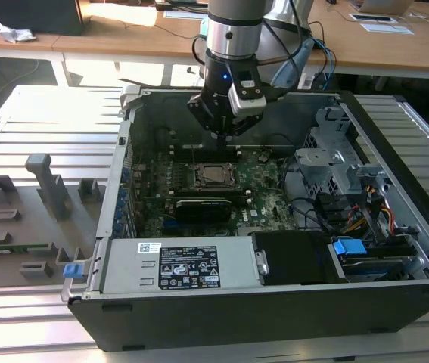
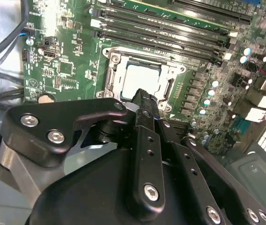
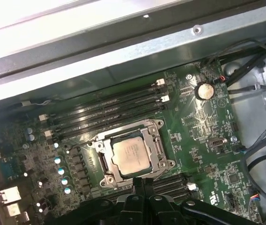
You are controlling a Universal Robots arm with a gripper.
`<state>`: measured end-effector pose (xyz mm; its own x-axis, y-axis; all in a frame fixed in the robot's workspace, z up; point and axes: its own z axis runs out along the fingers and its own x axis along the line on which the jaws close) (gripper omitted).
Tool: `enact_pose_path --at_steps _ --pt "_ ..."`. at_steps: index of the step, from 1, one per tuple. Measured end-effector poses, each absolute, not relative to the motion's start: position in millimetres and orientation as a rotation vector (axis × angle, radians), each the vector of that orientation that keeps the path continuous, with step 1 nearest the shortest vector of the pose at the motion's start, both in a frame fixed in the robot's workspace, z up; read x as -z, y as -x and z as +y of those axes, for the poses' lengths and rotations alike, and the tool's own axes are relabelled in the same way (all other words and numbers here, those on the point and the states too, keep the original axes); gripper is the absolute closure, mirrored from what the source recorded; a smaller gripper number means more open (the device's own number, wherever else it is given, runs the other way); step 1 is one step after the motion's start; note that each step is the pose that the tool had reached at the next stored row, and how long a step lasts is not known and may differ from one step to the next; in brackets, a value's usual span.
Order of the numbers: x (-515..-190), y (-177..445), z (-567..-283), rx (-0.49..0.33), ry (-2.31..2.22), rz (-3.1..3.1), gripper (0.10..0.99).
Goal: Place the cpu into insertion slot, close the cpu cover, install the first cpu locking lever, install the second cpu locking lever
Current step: 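Install the first cpu locking lever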
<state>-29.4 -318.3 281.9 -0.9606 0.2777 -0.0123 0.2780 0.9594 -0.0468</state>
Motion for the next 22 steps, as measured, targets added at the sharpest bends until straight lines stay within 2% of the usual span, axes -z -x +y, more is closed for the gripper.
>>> enact_pose_path --at_steps 22 --pt "-281.9 29.4 -318.3 0.073 0.034 3.128 0.98"
